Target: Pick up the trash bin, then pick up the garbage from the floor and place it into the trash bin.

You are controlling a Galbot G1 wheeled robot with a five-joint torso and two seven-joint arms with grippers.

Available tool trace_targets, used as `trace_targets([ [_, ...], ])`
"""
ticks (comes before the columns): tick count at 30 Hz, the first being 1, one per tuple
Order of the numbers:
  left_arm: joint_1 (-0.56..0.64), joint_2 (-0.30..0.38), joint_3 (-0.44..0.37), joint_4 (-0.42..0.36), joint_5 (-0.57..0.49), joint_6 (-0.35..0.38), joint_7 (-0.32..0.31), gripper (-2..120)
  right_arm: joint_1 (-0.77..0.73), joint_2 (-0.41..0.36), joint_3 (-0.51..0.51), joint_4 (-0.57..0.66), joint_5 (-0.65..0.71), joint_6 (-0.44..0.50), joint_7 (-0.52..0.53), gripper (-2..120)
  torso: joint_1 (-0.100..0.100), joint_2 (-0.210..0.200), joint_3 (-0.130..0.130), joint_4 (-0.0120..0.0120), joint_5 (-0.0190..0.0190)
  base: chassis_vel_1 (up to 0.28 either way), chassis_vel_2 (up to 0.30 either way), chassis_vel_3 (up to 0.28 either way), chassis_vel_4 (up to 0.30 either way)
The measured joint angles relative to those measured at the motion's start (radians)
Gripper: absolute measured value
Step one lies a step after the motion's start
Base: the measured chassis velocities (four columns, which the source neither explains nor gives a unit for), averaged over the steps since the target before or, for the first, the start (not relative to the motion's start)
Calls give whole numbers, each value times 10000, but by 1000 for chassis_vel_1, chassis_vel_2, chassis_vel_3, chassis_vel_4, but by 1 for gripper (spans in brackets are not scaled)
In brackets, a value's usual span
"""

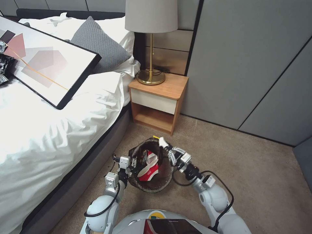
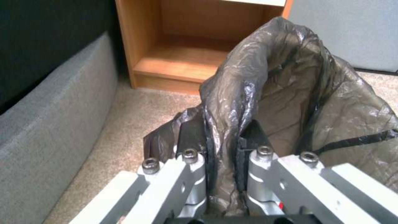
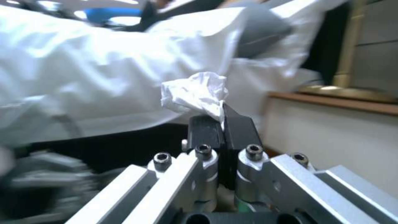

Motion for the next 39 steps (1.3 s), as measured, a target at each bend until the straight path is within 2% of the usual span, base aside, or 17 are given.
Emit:
trace_targets([
  [6,-20,3,14,-14,-5,21,5,7,-146,-26,-637,-320,-354,74,-183,0,0,0,1,0,0,0,0,0,0],
  [16,-5,15,30,-43,-21,37,12,7,-116,15,-832,-1020,-610,191,-61,-1,0,0,1,-2,0,0,0,0,0],
  [19,-4,12,41,-48,-21,38,15,7,-115,33,-871,-1093,-667,207,-14,12,0,0,1,-1,0,0,0,0,0],
  [21,-4,11,42,-48,-21,38,17,7,-115,41,-881,-1099,-673,211,-8,15,0,0,1,-1,0,0,0,0,0],
  [23,0,10,42,-48,-22,37,18,7,-112,69,-895,-1102,-679,212,2,26,0,0,1,-1,0,0,0,0,0],
  [27,11,8,42,-54,-23,35,20,7,-99,80,-901,-1103,-690,212,5,35,0,0,1,-1,0,0,0,0,0],
  [30,35,5,35,-81,-24,33,22,7,-86,83,-902,-1107,-696,212,24,51,0,-1,1,-1,0,0,0,0,0],
  [31,35,5,35,-81,-24,33,22,7,-86,83,-902,-1107,-696,212,24,51,0,-1,1,-1,0,0,0,0,0],
  [33,39,3,30,-86,-24,30,23,7,-77,82,-901,-1100,-697,212,45,63,0,-1,1,-1,0,0,0,0,0],
  [35,39,1,29,-87,-25,29,23,7,-76,83,-901,-1092,-697,211,49,65,0,-1,1,-1,0,0,0,0,0],
  [39,42,-12,29,-88,-25,24,23,7,-76,87,-898,-1079,-698,211,63,83,0,-1,1,-1,0,0,0,0,0],
])
